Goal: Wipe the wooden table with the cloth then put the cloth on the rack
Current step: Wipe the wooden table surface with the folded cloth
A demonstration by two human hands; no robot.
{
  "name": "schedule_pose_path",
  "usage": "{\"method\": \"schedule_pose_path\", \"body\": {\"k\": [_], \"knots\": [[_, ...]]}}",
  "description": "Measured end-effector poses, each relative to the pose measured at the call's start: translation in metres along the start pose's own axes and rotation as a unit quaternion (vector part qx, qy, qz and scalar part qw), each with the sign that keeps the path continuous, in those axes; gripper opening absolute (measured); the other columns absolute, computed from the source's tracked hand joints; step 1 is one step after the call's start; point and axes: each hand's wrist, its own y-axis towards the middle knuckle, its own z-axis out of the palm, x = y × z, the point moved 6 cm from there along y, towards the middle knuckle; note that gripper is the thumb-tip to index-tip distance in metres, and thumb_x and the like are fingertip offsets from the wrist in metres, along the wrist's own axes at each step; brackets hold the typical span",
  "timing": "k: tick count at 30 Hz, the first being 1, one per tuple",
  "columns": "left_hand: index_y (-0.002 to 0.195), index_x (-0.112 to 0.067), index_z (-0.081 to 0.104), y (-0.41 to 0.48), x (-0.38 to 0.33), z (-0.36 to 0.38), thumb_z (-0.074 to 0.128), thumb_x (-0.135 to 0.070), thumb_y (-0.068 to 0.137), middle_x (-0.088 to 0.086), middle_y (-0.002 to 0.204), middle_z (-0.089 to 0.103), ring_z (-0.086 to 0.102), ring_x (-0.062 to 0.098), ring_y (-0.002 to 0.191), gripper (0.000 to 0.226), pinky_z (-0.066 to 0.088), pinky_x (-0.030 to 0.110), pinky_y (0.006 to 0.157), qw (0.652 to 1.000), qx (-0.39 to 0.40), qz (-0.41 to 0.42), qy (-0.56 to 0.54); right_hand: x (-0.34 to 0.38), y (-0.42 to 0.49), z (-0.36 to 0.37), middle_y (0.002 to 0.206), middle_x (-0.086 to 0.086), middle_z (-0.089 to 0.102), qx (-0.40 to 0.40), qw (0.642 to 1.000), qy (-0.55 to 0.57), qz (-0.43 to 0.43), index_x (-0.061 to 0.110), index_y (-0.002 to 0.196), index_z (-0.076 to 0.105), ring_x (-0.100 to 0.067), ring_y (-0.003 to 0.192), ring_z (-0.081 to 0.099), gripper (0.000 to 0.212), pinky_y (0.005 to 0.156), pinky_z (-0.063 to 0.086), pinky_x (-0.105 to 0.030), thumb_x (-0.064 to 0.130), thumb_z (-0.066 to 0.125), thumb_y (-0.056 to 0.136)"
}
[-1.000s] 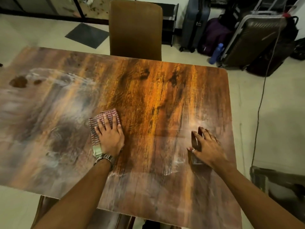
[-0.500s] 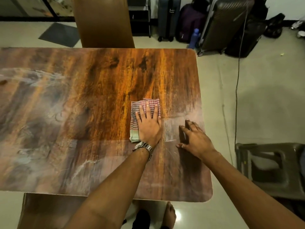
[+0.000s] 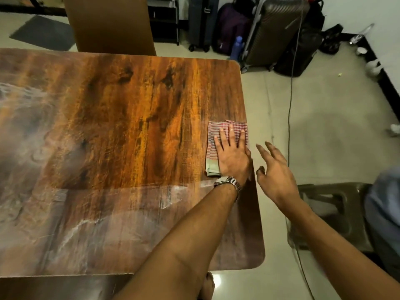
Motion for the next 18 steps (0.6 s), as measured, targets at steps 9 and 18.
{"method": "schedule_pose_path", "body": {"k": [9, 18], "knots": [[0.16, -0.019, -0.005, -0.021, -0.027, 0.018, 0.026, -0.042, 0.102, 0.019, 0.167, -0.005, -0.002, 0.045, 0.153, 0.07, 0.006, 0.06, 0.123, 0.997, -0.003, 0.041, 0.059, -0.004, -0.004, 0.011, 0.162, 0.001, 0.024, -0.023, 0.999, 0.015, -0.018, 0.026, 0.153, 0.031, -0.021, 0.149, 0.019, 0.065, 0.118, 0.025, -0.039, 0.014, 0.056, 0.093], [0.161, -0.017, 0.012, -0.112, 0.006, 0.022, 0.038, -0.049, 0.098, 0.015, 0.168, 0.004, -0.004, 0.037, 0.155, 0.075, -0.003, 0.056, 0.124, 0.997, 0.016, 0.071, -0.011, 0.022, -0.018, 0.029, 0.163, -0.004, 0.024, 0.017, 0.998, -0.036, -0.043, 0.024, 0.153, 0.032, -0.027, 0.15, 0.018, 0.061, 0.123, 0.017, -0.041, 0.014, 0.05, 0.096]]}}
